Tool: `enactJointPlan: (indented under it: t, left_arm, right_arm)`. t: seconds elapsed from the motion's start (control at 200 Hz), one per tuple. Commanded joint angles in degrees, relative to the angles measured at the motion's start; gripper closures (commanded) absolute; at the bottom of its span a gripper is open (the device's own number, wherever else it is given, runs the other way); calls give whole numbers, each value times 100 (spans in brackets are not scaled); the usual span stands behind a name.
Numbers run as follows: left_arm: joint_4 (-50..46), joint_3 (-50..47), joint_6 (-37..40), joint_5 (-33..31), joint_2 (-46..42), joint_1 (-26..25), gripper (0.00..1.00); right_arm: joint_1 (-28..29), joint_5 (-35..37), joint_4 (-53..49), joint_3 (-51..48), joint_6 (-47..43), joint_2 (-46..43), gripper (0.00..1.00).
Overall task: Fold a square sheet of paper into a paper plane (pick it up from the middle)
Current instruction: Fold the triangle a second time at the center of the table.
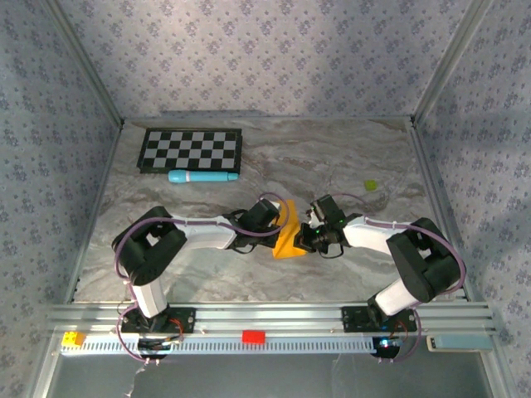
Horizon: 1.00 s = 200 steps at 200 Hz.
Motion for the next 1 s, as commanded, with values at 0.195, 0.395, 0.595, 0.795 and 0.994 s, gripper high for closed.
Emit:
enactJointPlan:
  t: [0.195, 0.395, 0.595, 0.795, 0.994]
  left_arm:
    - [-166, -44, -113, 33, 105, 12, 100]
    - [-181, -55, -258, 53, 88, -34, 100]
    - [-196, -22, -308, 29, 85, -72, 100]
    - [-260, -20, -300, -35, 79, -69, 100]
    - [-262, 14, -280, -66, 79, -64, 100]
  right_arm:
    - [-65, 88, -155, 13, 4, -511, 92]
    - [-108, -314, 340, -50, 236, -813, 89]
    - [11, -576, 1041, -52, 700, -470, 93]
    - [152, -657, 1535, 44, 951, -5, 96]
    - [243, -704, 1696, 155, 1001, 323, 97]
